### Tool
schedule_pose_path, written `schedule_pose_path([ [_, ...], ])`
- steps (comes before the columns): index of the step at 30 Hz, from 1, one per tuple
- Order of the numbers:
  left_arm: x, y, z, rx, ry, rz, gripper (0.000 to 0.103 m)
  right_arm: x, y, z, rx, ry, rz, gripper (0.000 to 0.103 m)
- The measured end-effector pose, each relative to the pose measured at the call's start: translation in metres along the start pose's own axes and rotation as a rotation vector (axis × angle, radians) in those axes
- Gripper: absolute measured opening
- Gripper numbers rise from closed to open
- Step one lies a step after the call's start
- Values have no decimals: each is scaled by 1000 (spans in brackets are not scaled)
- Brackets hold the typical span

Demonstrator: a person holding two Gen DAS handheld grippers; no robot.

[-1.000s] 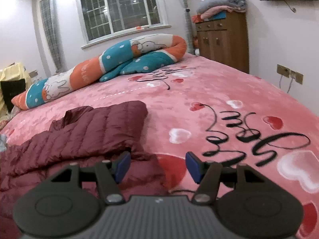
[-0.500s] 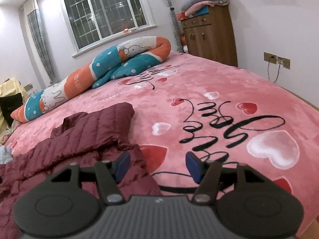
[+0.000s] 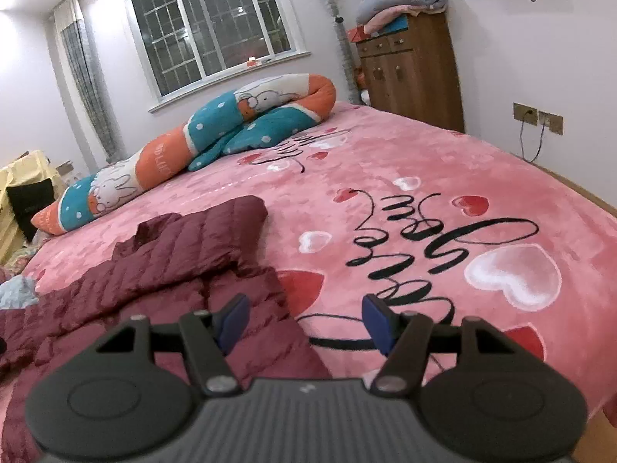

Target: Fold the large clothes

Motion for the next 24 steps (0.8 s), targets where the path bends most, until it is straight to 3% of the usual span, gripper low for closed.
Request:
schedule_pose_path([
  [13, 16, -6, -42, 32, -125, 29, 52, 0, 13, -43, 107, -67, -26, 65],
  [24, 16, -13, -91, 118, -272, 45, 64, -12, 34, -91, 276, -154, -42, 74],
])
Point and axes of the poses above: each gripper's, at about its wrist camera, not at the fingertips, and x roughly against the way its jaws point, z to its right, y to its underside, the point moved 3 cm from there along -x, roughly the way its jaws point, and after that the axes turned 1 degree about -y, right-handed, at the moved point
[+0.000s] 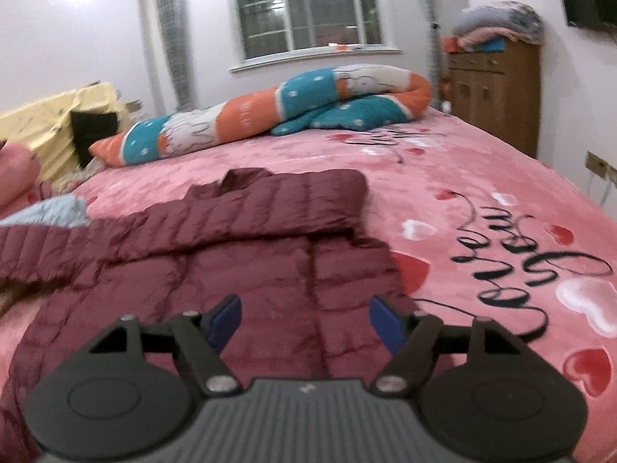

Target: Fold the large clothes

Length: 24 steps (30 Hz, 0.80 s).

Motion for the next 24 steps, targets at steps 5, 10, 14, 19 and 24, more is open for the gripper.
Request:
schedule_pose_path([
  [5, -14, -12, -30, 78, -70, 0, 68, -9, 2, -17, 58, -52, 3, 78],
  [10, -37, -29, -76, 209, -138, 5, 69, -19, 3, -21, 76, -64, -4, 78],
  [14, -54, -41, -117, 346, -173, 30, 69, -27, 4, -21, 70, -57, -11, 78],
  [19, -77, -49, -164, 483, -203, 62, 68, -37, 4, -18, 48, -45, -20, 78],
  [24, -101, -57, -200, 577, -207, 102, 66, -47, 5, -22, 68, -45, -30, 78],
])
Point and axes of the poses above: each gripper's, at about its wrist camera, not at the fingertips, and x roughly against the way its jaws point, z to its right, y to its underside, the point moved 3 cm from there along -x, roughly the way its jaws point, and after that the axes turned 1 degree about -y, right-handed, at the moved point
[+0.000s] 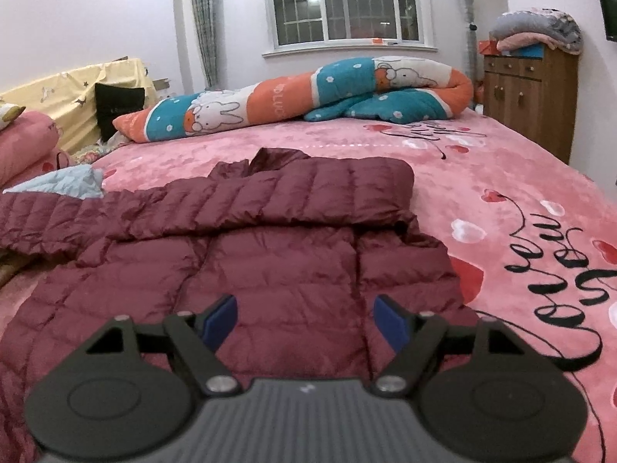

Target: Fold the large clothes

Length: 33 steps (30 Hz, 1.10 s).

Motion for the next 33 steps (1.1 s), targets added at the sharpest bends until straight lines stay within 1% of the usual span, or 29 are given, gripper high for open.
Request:
schedule_pose_path([
  [4, -12, -2, -7, 23, -15, -4, 65, -8, 1, -5, 11, -24, -11, 78],
  [9, -28, -2, -16, 60, -41, -5, 64, -18, 2, -7, 10, -32, -31, 78],
  [15, -18, 6, -13, 73, -58, 23, 65, -24, 2, -8, 3, -41, -45, 78],
  [17, -23, 5, -13, 66, -68, 25, 65, -26, 3, -9, 4, -44, -51, 78],
  [19, -27, 3, -13, 64, -75, 23, 58, -28, 4, -9, 4, -47, -57, 78],
  [21, -31, 0, -9, 36, -87, 28, 37, -29, 3, -9, 3, -46, -59, 78],
  [22, -32, -3, -6, 23, -87, 30, 33, -29, 3, -9, 0, -48, -56, 78],
  [24, -38, -7, -2, 3, -85, 28, 14, -30, 2, -8, -7, -47, -49, 78],
  [26, -39, -11, 6, -27, -83, 35, 5, -30, 0, -5, -20, -47, -41, 78],
  [29, -31, -17, 29, -89, -55, 73, 1, -31, -2, -2, -38, -46, -28, 78],
  [33, -10, -26, 73, -158, 33, 122, 0, -28, -11, 7, -65, -45, 16, 78],
])
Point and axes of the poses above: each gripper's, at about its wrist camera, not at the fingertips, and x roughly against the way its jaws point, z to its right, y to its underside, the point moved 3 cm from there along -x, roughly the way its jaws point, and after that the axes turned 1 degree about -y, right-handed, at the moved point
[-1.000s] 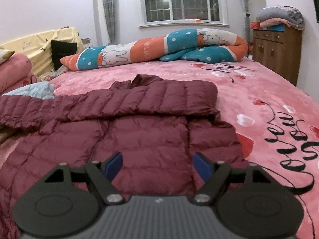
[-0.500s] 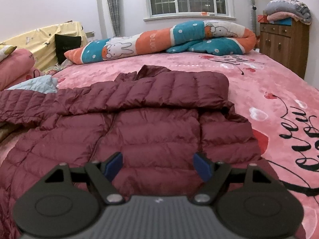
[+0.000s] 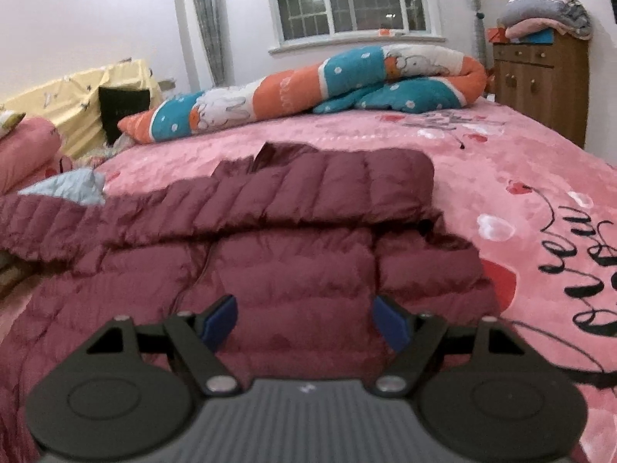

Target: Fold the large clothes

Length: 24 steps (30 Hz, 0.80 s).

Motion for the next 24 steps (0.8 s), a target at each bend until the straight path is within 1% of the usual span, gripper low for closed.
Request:
schedule_pose_path([
  [2, 13, -8, 33, -51, 63, 32, 0, 2, -6, 7, -27, -1, 29, 78],
  [6, 38, -13, 101, -131, 200, 54, 0, 4, -16, 24, -80, 17, 75, 78],
  [9, 59, -5, 159, -198, 309, 59, 0, 6, -24, 42, -126, 38, 111, 78],
  [11, 73, 8, 199, -246, 384, 48, 0, 7, -29, 53, -156, 38, 134, 78],
  [14, 92, 39, 250, -307, 480, 15, 0, 9, -37, 72, -176, 71, 167, 78],
  [16, 103, 65, 281, -342, 542, -19, 0, 10, -43, 88, -230, 74, 182, 78],
  [18, 112, 94, 308, -375, 592, -57, 0, 12, -46, 105, -317, 74, 192, 78],
  [20, 122, 129, 334, -422, 638, -98, 1, 12, -46, 119, -376, 83, 192, 78],
  [22, 128, 161, 355, -463, 673, -140, 1, 12, -47, 131, -439, 88, 195, 78],
  [24, 131, 195, 372, -506, 697, -183, 1, 13, -46, 139, -476, 89, 196, 78],
])
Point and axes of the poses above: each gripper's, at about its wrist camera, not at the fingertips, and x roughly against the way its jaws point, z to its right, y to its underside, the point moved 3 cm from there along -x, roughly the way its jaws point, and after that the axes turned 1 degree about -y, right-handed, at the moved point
